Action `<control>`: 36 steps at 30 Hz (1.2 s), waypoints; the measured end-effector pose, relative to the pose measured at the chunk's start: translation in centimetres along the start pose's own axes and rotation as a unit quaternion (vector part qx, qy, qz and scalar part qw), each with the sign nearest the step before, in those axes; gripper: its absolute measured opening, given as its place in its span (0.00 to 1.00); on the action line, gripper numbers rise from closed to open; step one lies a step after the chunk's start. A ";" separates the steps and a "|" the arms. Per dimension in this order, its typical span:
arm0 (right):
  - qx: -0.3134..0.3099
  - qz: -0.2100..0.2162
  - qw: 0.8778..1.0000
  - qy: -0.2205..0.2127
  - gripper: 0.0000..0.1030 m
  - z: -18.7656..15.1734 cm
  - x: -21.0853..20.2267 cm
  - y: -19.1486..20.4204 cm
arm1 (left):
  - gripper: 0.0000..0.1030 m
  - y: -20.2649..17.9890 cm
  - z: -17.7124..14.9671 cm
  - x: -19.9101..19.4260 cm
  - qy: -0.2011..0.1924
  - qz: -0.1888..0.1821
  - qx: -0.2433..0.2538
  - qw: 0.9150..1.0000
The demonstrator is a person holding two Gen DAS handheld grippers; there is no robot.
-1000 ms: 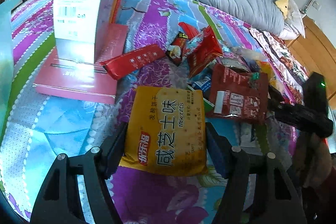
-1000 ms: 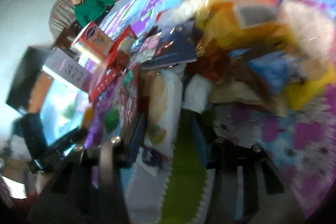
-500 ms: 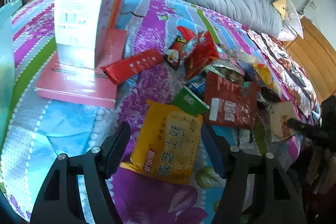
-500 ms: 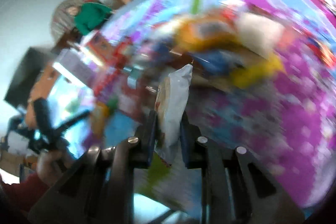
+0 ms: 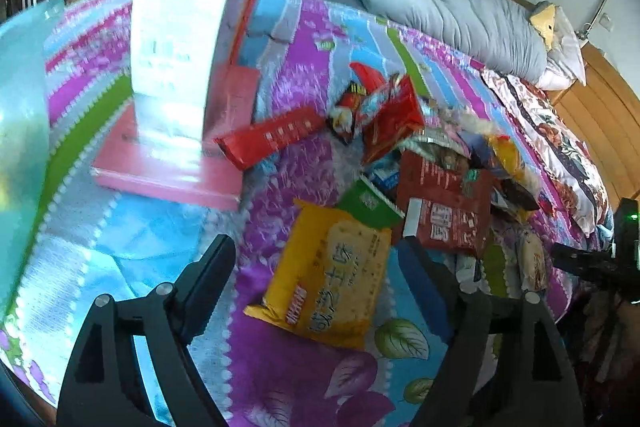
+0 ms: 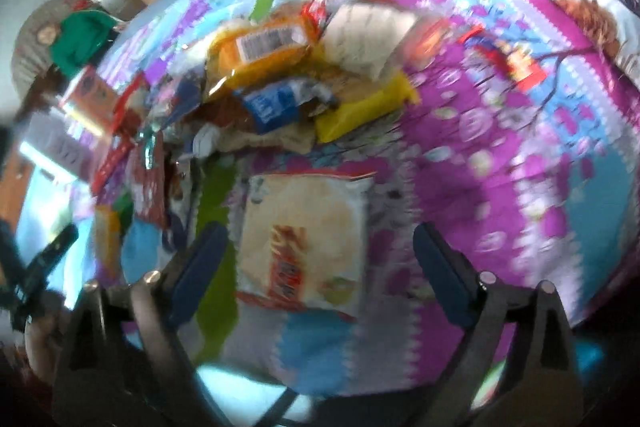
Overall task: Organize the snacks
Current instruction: 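Grasp the yellow biscuit pack with the left gripper while the right gripper lifts the rice cracker pack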
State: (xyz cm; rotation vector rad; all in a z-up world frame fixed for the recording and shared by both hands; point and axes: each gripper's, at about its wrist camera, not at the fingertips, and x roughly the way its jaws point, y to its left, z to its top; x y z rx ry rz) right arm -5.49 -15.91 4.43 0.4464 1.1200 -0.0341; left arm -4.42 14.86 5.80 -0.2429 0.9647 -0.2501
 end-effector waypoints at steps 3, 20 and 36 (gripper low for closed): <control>-0.019 -0.036 0.999 0.022 0.92 -0.6 2.7 1.6 | 0.82 -0.5 -0.6 0.5 0.012 0.003 0.010 1.000; -0.073 -0.012 0.996 -0.051 0.77 -2.4 -0.5 1.8 | 0.72 -1.8 -3.0 2.9 0.020 0.038 0.069 0.997; -0.181 0.058 0.969 -0.160 0.77 0.6 -8.1 12.2 | 0.72 -0.4 3.6 -13.9 -0.170 0.069 0.043 0.982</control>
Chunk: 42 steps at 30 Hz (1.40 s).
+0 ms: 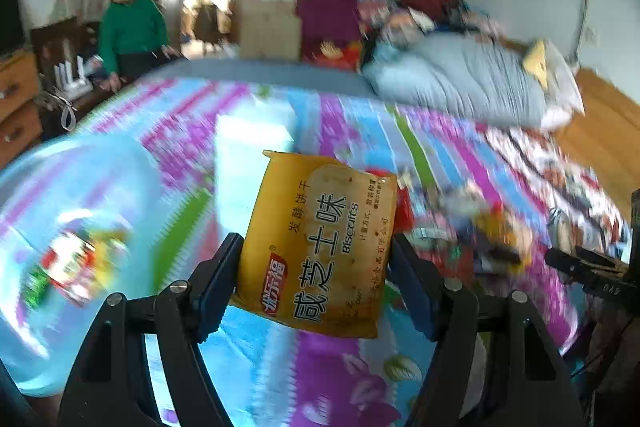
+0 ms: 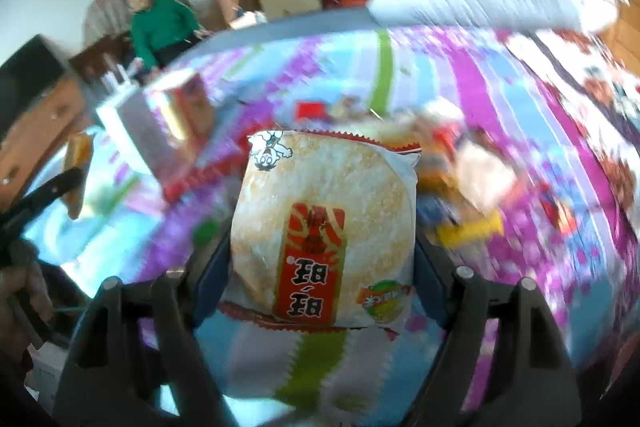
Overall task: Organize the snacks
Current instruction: 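Grasp the yellow biscuit pack with the left gripper while the right gripper lifts the rice cracker pack, then carry both packs over the clear basin and open both grippers to release them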
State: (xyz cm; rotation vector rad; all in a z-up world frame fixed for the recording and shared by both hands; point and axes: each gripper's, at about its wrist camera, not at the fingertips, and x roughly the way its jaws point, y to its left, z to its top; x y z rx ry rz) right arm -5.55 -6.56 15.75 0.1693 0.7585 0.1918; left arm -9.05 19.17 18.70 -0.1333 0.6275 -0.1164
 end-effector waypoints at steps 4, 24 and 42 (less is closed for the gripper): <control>-0.041 0.040 0.998 -0.030 0.77 3.5 -0.2 4.5 | 0.72 3.9 2.4 -3.4 -0.041 0.035 -0.018 0.998; -0.225 0.273 0.935 -0.003 0.77 10.2 4.1 36.2 | 0.72 26.5 1.9 -9.1 -0.062 0.217 -0.197 0.954; -0.247 0.271 0.929 0.037 0.77 8.5 6.7 39.3 | 0.51 27.4 1.0 -6.8 -0.032 0.221 -0.200 0.954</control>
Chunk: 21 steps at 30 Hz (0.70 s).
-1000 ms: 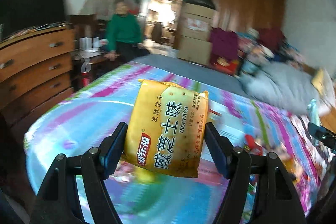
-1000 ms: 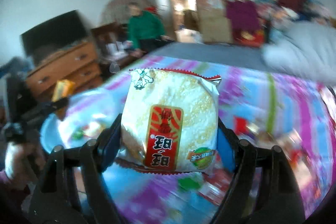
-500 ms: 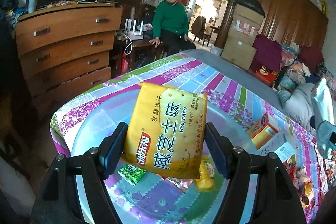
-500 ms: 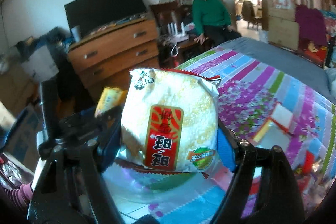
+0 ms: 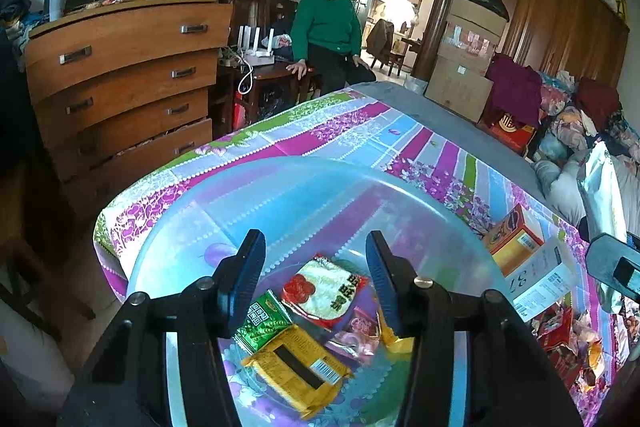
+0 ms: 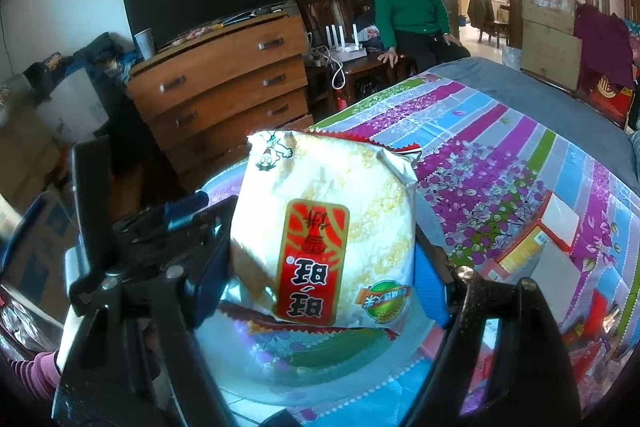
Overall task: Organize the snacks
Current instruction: 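Carry both packs over the clear basin and open both grippers to release them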
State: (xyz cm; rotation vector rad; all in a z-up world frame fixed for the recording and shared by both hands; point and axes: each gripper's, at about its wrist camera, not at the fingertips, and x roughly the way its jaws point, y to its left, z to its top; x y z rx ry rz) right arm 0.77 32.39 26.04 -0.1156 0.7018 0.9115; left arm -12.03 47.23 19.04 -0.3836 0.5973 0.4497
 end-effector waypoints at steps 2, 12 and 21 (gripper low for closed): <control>0.000 0.001 1.000 0.003 0.77 0.1 0.6 0.2 | 0.52 0.1 -0.2 0.2 0.004 0.002 -0.005 1.000; 0.031 0.012 0.999 0.026 0.91 0.2 1.9 -1.1 | 0.81 0.4 -0.3 0.3 0.008 -0.005 -0.025 1.000; 0.371 0.216 0.895 -0.121 0.92 -0.2 -5.2 -15.8 | 0.81 3.8 1.4 0.9 0.035 -0.082 -0.153 0.984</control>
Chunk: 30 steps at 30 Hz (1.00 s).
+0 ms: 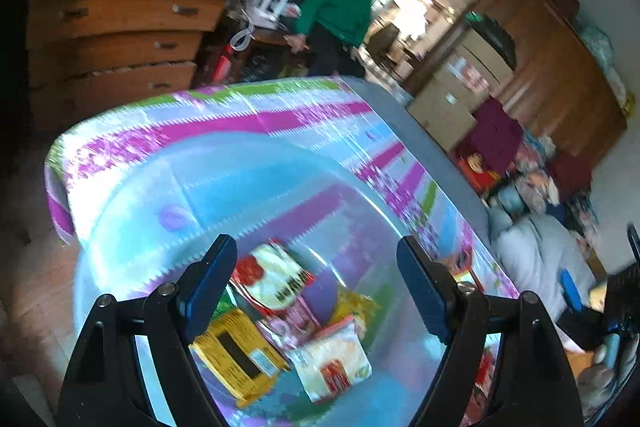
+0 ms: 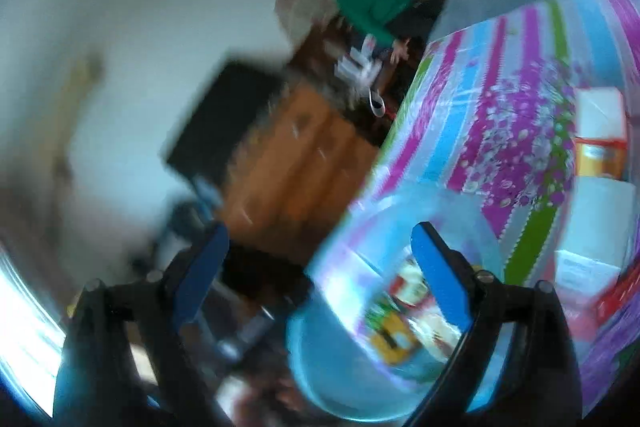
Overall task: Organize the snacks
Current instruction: 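Carry both packs over the clear basin and open both grippers to release them, then swing both grippers back toward the snack pile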
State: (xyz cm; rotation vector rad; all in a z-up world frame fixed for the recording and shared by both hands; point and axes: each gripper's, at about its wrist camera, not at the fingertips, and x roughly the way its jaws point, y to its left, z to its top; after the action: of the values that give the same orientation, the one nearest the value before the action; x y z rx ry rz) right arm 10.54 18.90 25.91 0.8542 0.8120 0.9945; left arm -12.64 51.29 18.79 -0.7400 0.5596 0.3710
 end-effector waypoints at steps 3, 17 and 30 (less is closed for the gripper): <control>0.051 0.017 0.997 -0.049 0.92 1.2 -4.7 -2.4 | 0.81 1.0 0.3 -0.4 -0.005 0.008 -0.027 1.000; 0.185 0.048 0.974 -0.125 0.93 0.6 -13.8 -10.8 | 0.87 -1.0 -1.7 -1.0 -0.021 0.033 0.001 0.999; 0.188 0.078 0.971 -0.128 0.95 0.0 -15.7 -11.3 | 0.87 -3.6 -1.5 -3.0 -0.063 0.035 0.030 0.997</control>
State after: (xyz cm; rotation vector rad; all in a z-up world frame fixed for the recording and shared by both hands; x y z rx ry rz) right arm 9.51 0.95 18.77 1.3617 0.7275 0.8541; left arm -13.69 47.37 21.55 -0.6352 0.4766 0.4602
